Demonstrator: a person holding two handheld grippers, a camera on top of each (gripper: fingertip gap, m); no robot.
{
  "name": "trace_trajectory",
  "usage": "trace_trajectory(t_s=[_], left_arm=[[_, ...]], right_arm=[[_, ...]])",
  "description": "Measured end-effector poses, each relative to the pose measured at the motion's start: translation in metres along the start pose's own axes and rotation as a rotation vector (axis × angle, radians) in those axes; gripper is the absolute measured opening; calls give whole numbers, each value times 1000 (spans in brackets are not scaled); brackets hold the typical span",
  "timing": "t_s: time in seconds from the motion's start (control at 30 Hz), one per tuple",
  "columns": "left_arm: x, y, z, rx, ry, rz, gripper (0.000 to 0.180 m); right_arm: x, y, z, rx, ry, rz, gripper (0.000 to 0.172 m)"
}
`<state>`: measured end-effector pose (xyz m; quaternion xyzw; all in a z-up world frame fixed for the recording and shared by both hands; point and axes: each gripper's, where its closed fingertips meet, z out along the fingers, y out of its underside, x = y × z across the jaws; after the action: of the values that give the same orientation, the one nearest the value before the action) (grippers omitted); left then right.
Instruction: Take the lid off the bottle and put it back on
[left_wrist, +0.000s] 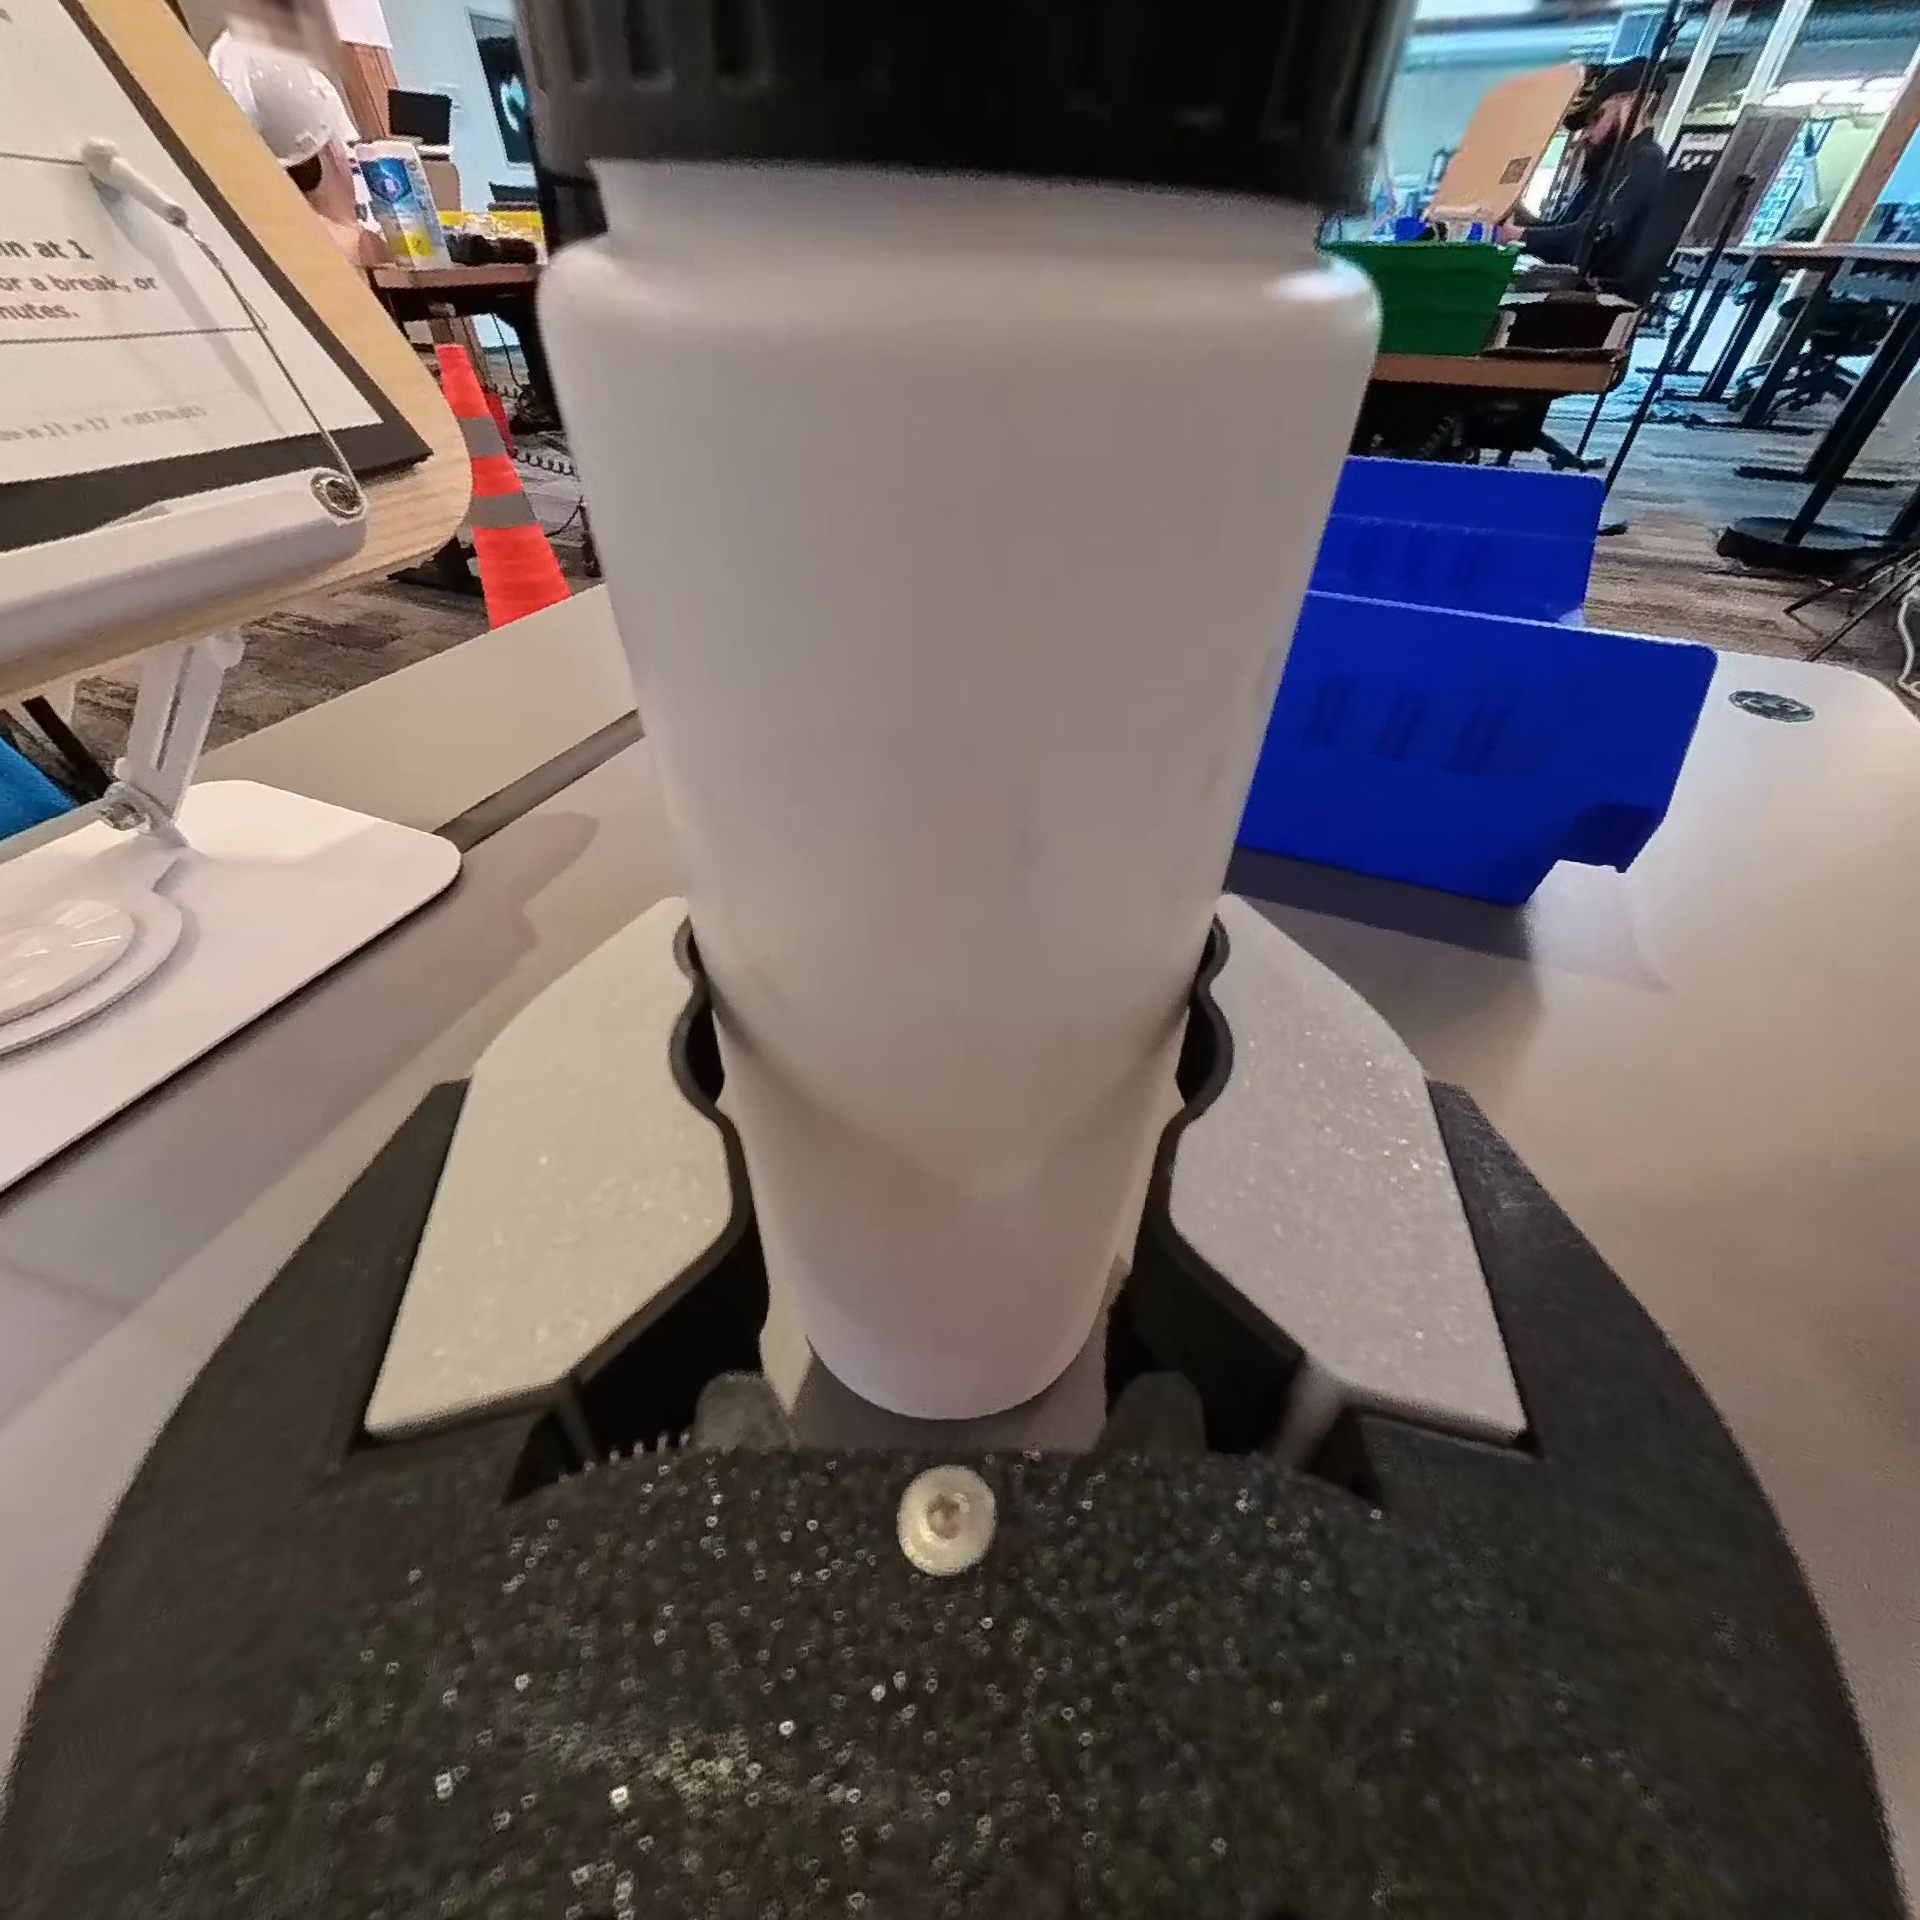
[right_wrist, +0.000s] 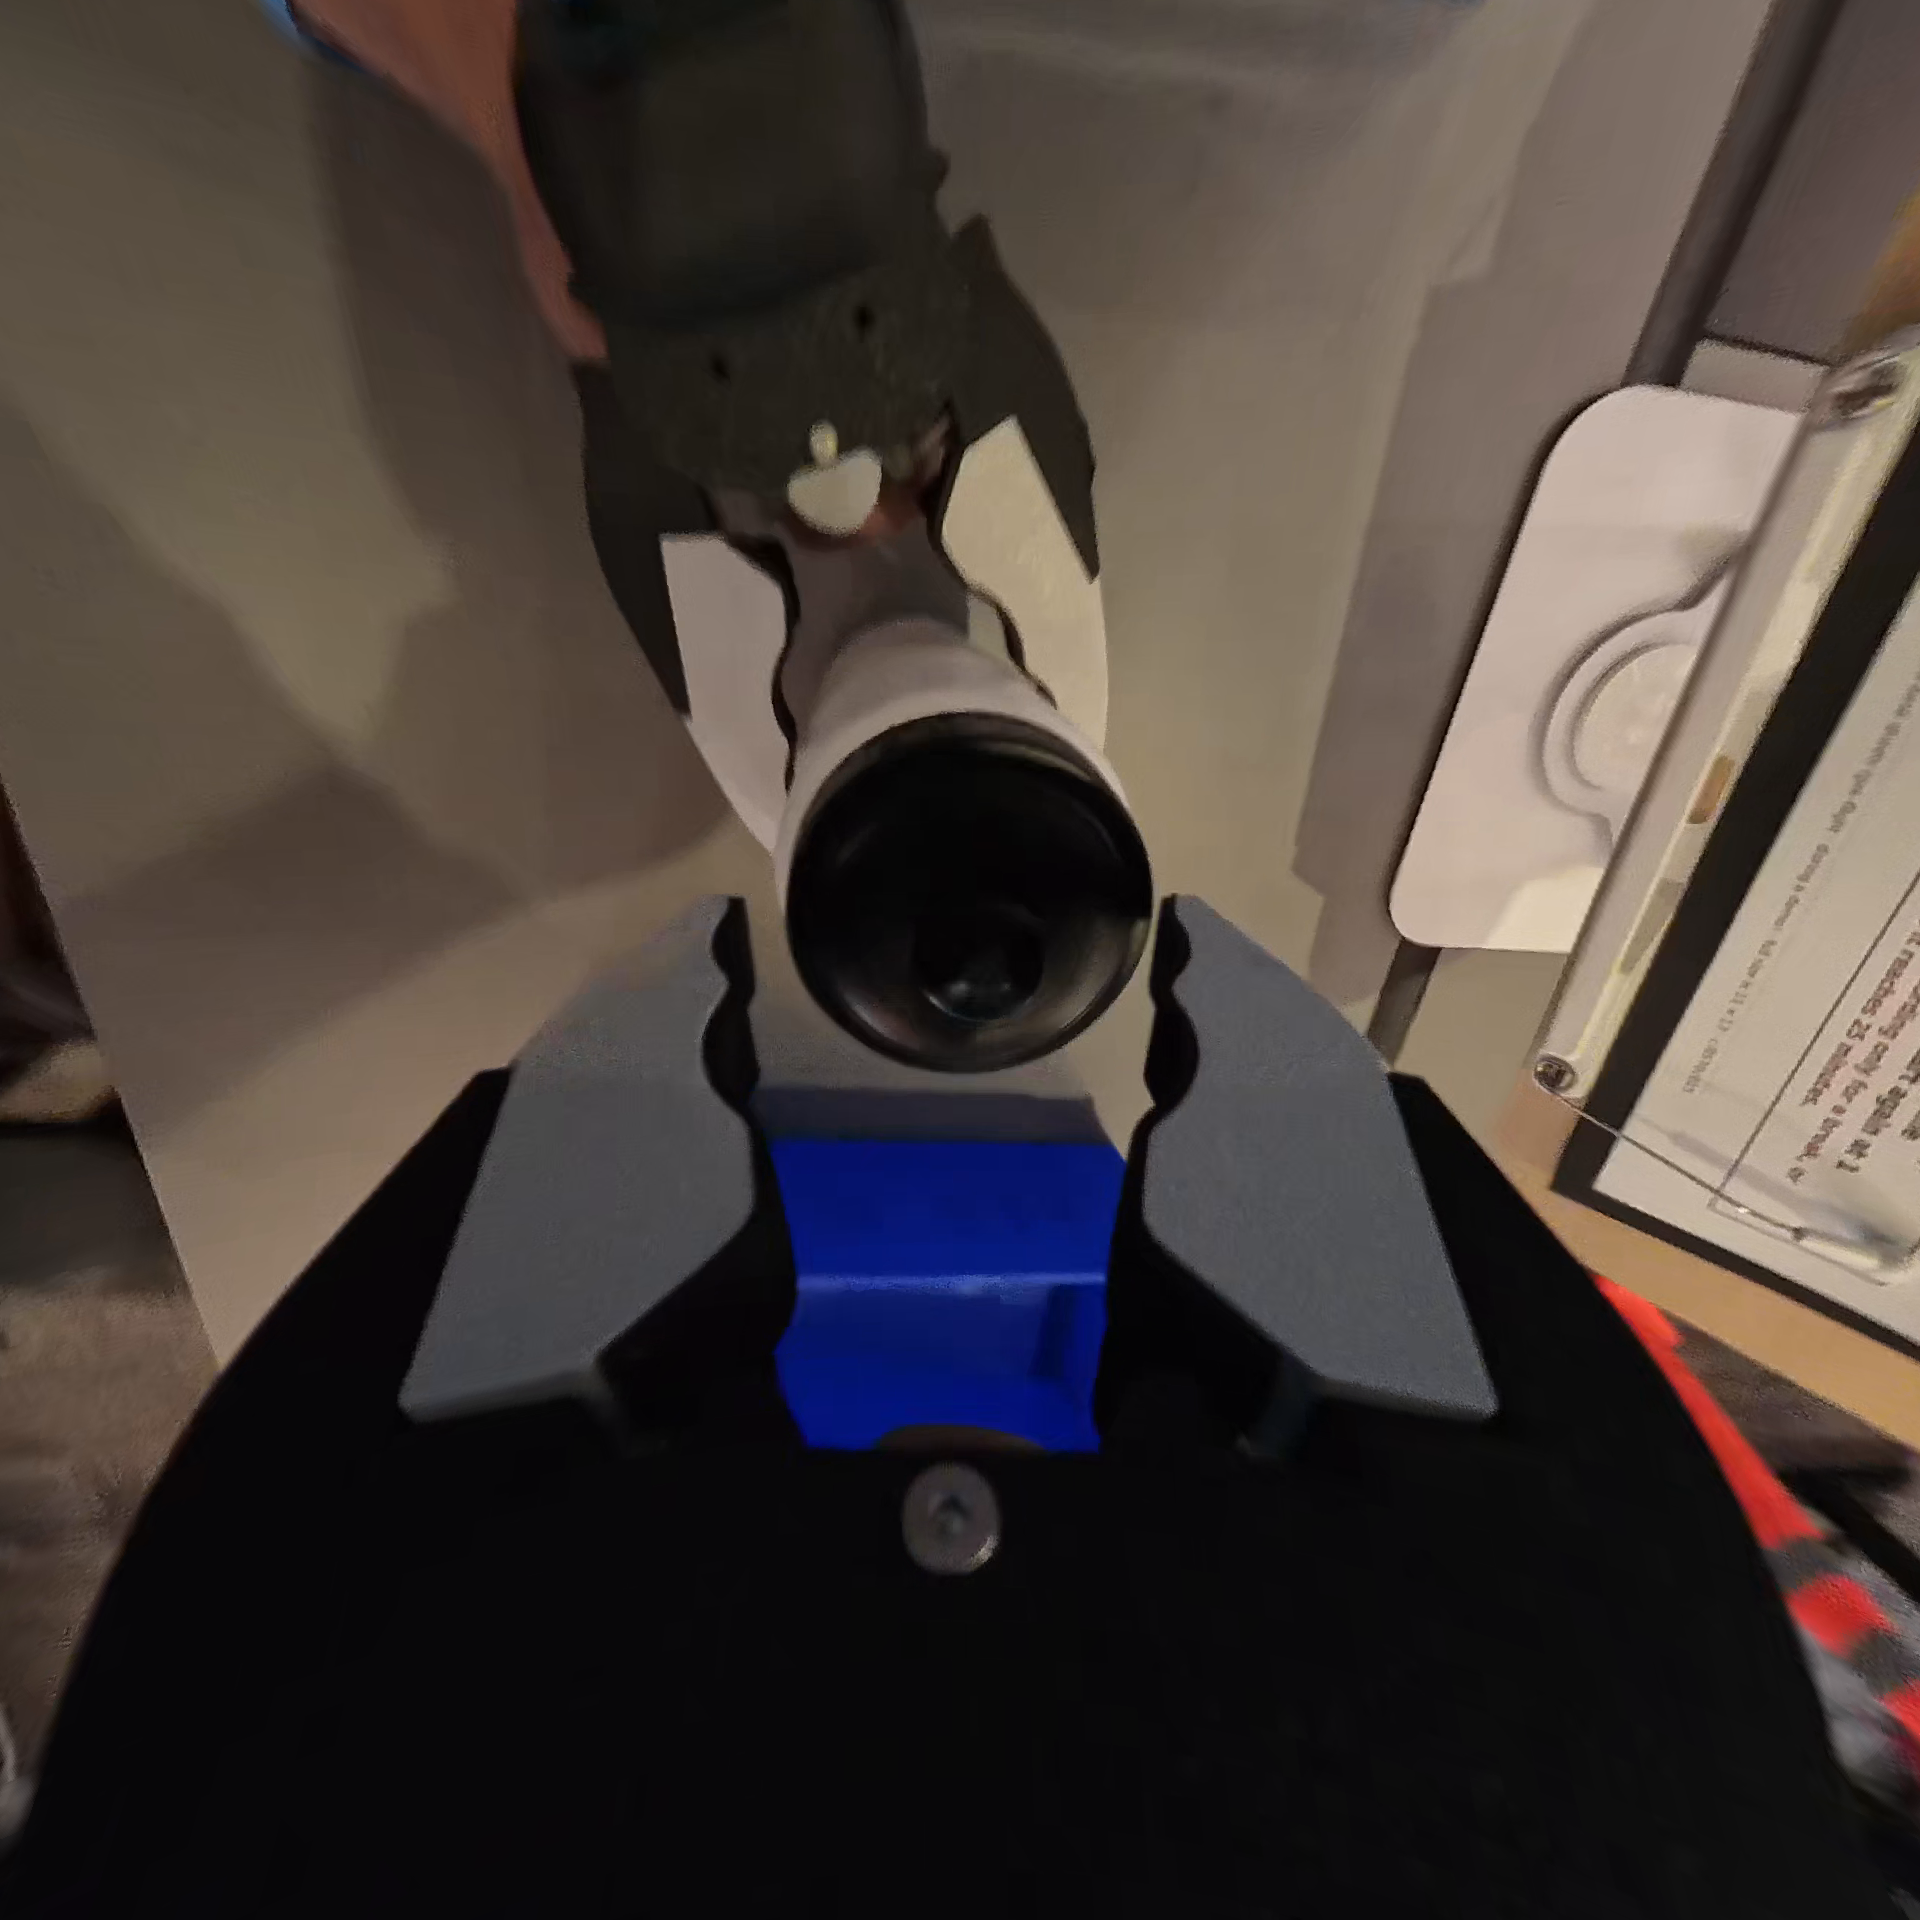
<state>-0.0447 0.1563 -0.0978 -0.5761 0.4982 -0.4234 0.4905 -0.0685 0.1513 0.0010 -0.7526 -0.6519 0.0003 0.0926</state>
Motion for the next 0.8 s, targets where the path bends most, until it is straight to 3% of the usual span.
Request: trace_trajectory(t_s=[0.07, 0.13, 0.2, 0.33, 0.4, 0.5, 0.57, 0.6, 0.8], left_arm=[[-1, 0, 0, 2, -2, -5, 87], [-1, 0, 0, 3, -3, -5, 87], [-1, 0, 0, 6, -4, -7, 87], [-3, 0, 1, 12, -4, -16, 87], [-3, 0, 1, 12, -7, -13, 87], [-2, -1, 2, 11, -7, -12, 87], [-2, 0, 1, 8, -7, -10, 87], [-2, 0, 1, 7, -9, -8, 87], [1, 0, 1, 3, -2, 15, 87]], right_arm=[[7, -8, -11, 112, 60, 116, 88], [18, -9, -20, 200, 129, 312, 82], [19, -11, -23, 283, 115, 549, 95], [24, 5, -16, 305, 147, 928, 86], [16, 4, -5, 285, 69, 1006, 85], [13, 10, 11, 194, 64, 1028, 92], [6, 0, 12, 212, -26, 1045, 71], [6, 0, 12, 192, -33, 1058, 71], [-2, 3, 10, 27, -140, 692, 71]])
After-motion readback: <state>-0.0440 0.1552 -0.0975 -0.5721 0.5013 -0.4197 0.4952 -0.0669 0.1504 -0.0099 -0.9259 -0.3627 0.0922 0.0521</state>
